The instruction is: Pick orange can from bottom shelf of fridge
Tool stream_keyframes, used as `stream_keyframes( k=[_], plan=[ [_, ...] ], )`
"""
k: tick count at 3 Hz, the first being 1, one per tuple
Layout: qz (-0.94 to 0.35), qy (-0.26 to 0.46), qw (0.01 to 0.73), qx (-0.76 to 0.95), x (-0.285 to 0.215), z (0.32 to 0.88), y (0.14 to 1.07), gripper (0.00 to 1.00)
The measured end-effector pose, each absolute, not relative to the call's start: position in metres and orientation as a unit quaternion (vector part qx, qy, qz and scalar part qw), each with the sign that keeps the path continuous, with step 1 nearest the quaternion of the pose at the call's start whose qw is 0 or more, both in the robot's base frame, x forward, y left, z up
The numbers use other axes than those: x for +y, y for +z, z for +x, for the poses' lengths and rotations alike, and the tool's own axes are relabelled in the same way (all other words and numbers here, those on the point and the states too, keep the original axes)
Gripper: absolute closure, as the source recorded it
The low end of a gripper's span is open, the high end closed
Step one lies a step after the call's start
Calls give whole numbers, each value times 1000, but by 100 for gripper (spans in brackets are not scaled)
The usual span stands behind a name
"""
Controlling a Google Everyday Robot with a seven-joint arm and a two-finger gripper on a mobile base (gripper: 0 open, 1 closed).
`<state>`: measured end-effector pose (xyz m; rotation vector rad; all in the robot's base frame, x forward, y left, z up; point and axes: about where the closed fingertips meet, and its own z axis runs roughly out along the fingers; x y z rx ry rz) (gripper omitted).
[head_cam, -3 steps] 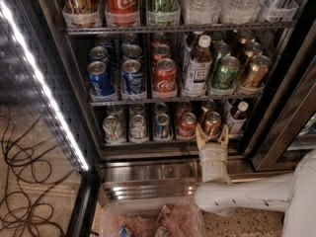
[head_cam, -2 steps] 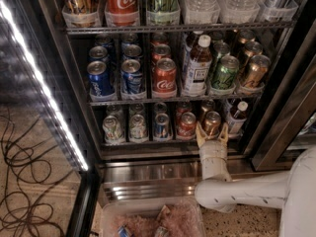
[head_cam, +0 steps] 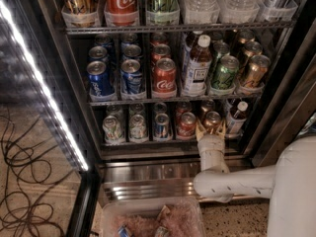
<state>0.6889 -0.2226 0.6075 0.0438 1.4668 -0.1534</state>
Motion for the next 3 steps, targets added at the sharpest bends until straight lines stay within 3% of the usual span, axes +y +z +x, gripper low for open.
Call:
stream_keyframes(
  k=[2, 3],
  plan=[
    [32, -78, 746, 660, -229, 699, 611, 30],
    [32, -78, 746, 660, -229, 699, 611, 48]
  ],
)
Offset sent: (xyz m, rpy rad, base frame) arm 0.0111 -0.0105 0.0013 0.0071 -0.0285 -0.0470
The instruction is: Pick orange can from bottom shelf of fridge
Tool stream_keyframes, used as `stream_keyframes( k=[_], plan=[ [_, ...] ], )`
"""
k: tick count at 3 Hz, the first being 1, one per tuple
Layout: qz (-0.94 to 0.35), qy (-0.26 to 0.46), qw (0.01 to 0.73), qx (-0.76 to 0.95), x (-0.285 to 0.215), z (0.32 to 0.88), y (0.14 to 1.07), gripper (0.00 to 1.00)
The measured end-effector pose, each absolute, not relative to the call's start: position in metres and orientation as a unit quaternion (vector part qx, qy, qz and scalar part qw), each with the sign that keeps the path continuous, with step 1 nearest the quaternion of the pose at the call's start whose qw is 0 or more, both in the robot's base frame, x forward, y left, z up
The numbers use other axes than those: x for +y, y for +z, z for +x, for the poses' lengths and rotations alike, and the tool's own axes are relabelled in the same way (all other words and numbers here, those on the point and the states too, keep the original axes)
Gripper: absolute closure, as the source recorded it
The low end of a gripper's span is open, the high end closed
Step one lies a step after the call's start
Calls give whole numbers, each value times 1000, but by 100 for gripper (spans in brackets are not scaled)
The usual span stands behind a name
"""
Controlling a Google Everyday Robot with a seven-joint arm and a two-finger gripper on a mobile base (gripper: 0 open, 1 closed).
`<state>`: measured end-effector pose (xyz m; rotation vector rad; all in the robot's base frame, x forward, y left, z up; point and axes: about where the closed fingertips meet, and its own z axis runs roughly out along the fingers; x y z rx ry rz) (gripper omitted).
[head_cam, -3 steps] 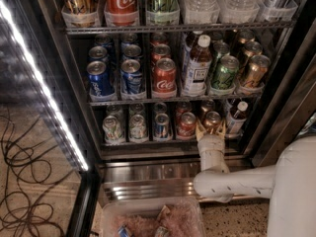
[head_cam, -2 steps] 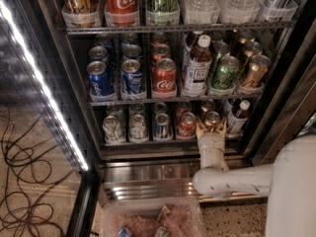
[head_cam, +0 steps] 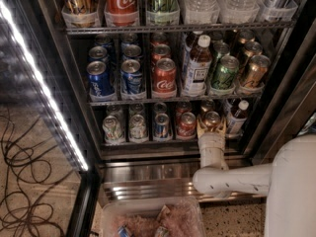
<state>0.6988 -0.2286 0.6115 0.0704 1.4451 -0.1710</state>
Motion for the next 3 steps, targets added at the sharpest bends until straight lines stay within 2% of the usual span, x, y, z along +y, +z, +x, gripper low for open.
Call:
stream_keyframes(
  k=[2, 3],
  plan=[
    [33, -77, 747, 659, -228, 699, 613, 95],
    [26, -68, 768, 636, -222, 696, 638, 100]
  ],
)
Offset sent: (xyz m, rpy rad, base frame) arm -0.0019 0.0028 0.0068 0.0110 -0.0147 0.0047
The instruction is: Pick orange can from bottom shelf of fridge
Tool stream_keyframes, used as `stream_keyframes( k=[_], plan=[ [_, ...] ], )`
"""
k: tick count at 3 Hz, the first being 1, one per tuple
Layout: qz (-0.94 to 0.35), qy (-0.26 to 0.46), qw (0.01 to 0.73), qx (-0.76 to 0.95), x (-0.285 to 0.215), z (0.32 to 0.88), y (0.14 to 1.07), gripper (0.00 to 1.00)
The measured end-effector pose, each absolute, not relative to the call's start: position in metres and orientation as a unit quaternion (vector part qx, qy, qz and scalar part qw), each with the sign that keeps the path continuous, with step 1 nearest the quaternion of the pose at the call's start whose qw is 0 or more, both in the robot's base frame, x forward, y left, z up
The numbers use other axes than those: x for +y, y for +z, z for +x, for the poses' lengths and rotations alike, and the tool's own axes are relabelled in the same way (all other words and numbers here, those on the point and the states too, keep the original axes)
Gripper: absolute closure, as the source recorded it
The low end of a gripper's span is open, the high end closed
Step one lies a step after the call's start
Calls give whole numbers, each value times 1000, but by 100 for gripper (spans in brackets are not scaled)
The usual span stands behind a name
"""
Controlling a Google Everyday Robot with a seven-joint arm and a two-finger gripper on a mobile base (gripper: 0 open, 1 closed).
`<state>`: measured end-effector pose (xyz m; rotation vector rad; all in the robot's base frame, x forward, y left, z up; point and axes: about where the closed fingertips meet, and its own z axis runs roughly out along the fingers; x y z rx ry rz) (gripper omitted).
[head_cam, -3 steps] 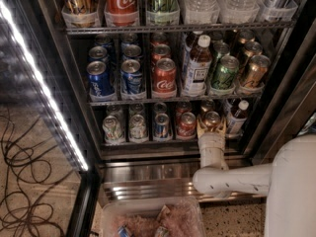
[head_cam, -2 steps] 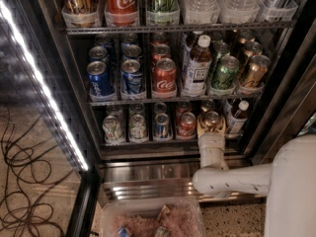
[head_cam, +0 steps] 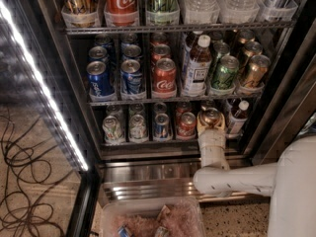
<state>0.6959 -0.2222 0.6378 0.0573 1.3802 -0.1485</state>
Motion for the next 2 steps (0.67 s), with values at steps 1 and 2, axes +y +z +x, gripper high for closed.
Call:
stream_keyframes(
  k=[1, 2],
  plan=[
    [11, -56, 791, 609, -217, 684, 669, 100],
    [-3, -38, 789, 613, -213, 670, 686, 100]
  ],
)
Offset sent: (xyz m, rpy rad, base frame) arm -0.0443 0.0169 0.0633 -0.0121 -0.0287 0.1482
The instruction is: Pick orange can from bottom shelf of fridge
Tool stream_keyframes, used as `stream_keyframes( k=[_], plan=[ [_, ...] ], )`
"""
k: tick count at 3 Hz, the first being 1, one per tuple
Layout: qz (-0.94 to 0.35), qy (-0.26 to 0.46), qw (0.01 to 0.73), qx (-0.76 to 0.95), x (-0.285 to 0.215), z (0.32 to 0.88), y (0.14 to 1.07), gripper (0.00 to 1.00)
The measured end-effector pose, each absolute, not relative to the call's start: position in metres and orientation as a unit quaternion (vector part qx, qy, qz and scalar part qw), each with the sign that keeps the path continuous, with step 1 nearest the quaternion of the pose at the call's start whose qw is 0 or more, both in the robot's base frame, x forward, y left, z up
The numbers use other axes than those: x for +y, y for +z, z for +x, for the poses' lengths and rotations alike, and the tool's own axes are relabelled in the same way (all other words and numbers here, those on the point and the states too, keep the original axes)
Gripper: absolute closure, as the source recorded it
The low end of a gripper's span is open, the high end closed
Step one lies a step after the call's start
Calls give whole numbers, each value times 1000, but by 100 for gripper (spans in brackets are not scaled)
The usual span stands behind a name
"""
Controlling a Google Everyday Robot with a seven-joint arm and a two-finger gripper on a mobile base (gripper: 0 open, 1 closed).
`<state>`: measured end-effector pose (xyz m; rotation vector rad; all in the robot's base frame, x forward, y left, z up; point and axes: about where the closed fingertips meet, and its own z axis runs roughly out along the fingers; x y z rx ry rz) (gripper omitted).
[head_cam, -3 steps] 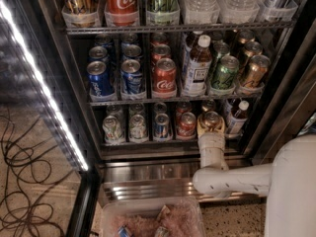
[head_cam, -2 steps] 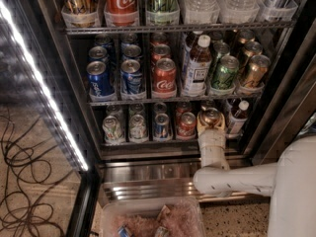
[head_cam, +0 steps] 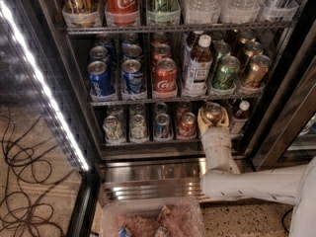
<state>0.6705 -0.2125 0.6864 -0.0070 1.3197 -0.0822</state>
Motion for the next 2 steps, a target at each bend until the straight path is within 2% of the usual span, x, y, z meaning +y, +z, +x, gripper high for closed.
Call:
stream_keyframes(
  k=[2],
  plan=[
    [4, 13, 715, 699, -216, 633, 650, 100]
  ],
)
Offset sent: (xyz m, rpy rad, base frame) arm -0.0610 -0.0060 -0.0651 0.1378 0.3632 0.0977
